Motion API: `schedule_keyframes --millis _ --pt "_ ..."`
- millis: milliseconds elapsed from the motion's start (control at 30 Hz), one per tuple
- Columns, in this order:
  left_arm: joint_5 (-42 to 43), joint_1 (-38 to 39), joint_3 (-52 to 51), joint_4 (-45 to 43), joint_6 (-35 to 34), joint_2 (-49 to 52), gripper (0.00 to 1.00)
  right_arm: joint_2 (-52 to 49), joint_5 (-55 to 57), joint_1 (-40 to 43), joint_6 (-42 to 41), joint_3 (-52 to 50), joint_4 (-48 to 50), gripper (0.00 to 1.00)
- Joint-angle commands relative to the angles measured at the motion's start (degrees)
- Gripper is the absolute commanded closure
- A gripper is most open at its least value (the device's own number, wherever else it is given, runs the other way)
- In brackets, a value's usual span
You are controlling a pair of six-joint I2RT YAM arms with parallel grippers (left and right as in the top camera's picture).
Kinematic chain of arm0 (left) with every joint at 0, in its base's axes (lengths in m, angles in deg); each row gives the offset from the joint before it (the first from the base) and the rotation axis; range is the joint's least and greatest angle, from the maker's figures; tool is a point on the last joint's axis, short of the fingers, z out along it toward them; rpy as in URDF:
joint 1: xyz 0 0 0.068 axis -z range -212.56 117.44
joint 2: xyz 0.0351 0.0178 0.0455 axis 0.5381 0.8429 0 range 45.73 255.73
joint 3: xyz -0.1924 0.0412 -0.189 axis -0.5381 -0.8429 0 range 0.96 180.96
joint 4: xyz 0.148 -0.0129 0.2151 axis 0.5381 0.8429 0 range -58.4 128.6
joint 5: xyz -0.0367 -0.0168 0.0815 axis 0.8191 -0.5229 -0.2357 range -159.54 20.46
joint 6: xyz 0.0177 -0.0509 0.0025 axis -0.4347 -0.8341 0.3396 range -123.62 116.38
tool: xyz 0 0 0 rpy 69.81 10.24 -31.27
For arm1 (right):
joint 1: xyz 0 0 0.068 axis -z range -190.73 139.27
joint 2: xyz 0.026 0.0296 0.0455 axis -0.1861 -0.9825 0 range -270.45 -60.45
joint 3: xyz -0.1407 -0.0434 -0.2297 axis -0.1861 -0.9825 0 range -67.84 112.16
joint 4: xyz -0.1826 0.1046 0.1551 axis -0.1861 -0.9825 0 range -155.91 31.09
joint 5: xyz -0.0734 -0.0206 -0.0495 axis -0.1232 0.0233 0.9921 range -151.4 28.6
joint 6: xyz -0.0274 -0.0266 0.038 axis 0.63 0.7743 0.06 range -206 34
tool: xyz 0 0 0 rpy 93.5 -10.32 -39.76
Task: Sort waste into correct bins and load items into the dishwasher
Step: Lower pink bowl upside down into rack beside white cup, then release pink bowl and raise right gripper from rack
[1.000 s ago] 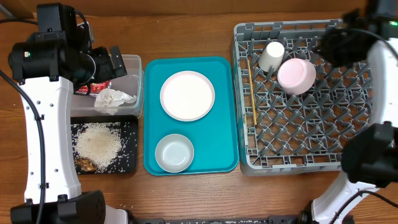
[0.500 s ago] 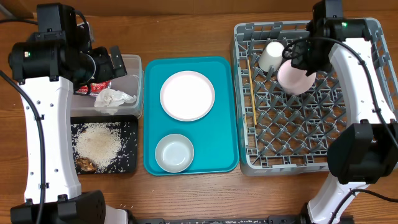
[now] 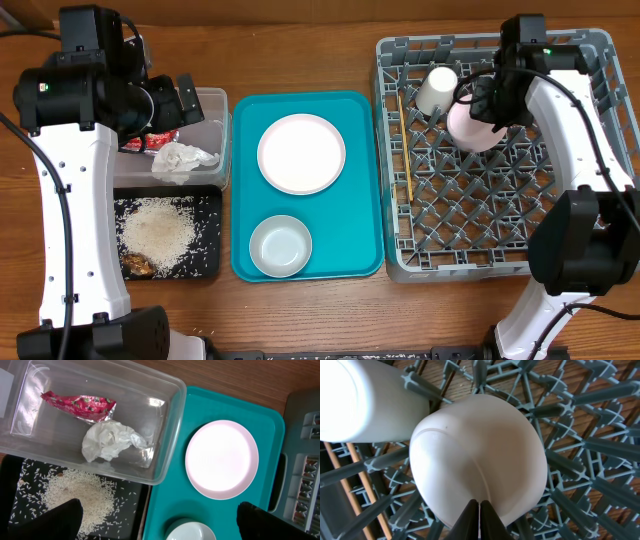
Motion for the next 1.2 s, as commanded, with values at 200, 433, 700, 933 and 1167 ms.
schedule_keyframes --millis 200,433,700,933,1167 --pt "-0.35 0.11 0.04 -0.02 -0.76 0.42 0.00 1.62 7.87 0.92 -3.10 -0.11 0.24 0.94" --pt "-0.35 0.11 0.04 -0.02 -0.76 0.42 0.00 1.75 6.51 0.83 -3.10 3.19 -0.61 0.93" --pt "-0.35 0.11 0.04 -0.02 -0.76 0.42 0.00 2.19 -4.92 -0.04 -3.08 9.44 -5.92 0.93" --pt "-0.37 0.11 0.04 -0.04 -0.76 0.42 0.00 1.90 -5.31 -0.02 -3.08 5.55 -3.15 0.93" --pt "-0.35 0.11 0.04 -0.04 -0.76 0.42 0.00 1.84 0.57 0.09 -3.10 -0.81 1.44 0.93"
